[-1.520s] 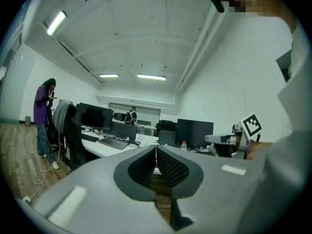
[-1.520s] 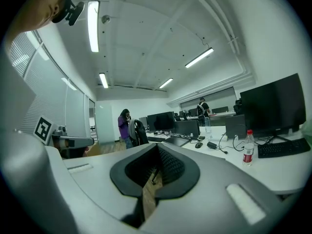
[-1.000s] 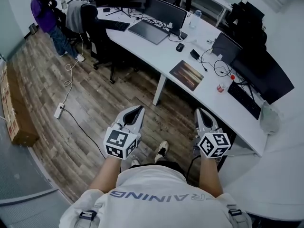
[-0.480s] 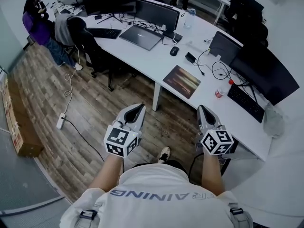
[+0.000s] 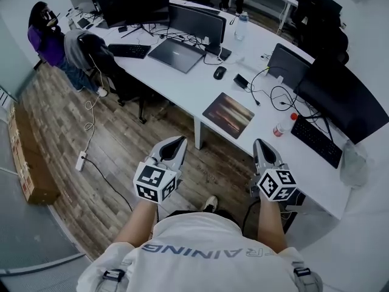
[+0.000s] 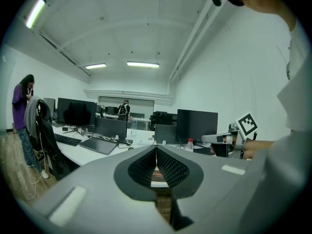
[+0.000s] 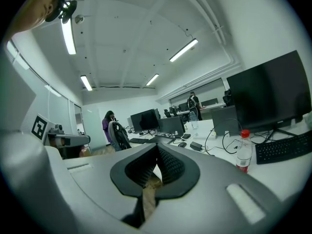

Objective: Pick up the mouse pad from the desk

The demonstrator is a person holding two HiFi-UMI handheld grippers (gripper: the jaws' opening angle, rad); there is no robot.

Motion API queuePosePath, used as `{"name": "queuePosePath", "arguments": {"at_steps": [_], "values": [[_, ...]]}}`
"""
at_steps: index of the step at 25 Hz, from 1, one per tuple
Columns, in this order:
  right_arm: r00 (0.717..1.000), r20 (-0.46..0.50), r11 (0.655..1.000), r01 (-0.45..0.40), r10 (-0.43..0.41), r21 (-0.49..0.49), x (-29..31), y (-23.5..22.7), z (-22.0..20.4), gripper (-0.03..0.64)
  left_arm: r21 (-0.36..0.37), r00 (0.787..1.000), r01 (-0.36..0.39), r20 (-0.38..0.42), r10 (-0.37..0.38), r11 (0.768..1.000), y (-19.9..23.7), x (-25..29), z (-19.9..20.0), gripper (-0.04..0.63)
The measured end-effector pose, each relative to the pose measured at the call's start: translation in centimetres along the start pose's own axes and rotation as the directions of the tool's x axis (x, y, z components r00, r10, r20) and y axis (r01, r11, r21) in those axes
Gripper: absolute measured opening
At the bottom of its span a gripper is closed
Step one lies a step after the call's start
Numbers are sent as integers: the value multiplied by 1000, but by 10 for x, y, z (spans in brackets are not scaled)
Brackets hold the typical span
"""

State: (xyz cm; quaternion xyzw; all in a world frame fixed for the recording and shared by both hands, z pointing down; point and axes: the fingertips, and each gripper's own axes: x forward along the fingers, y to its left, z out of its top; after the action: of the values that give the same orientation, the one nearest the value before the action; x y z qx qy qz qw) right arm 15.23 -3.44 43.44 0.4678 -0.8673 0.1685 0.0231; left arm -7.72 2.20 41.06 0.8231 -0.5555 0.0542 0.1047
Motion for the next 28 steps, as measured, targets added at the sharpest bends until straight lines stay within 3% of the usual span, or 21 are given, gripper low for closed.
{"name": "queuePosePath", "arguments": {"at_steps": [10,19,28], "values": [[1000,0,1000,-3,3,11,14,-72,10,14,1,1000,-31,0,31,1000,-17,61,5,0],[999,-10,999,44,-44,25,36,-102,9,14,-5,999,24,-29,-24,1000,-14,106,4,0],[984,2,984,176,-176,-6,85,-98,28,14,-22,989,145,-38,-146,989,43,156,16,0]]}}
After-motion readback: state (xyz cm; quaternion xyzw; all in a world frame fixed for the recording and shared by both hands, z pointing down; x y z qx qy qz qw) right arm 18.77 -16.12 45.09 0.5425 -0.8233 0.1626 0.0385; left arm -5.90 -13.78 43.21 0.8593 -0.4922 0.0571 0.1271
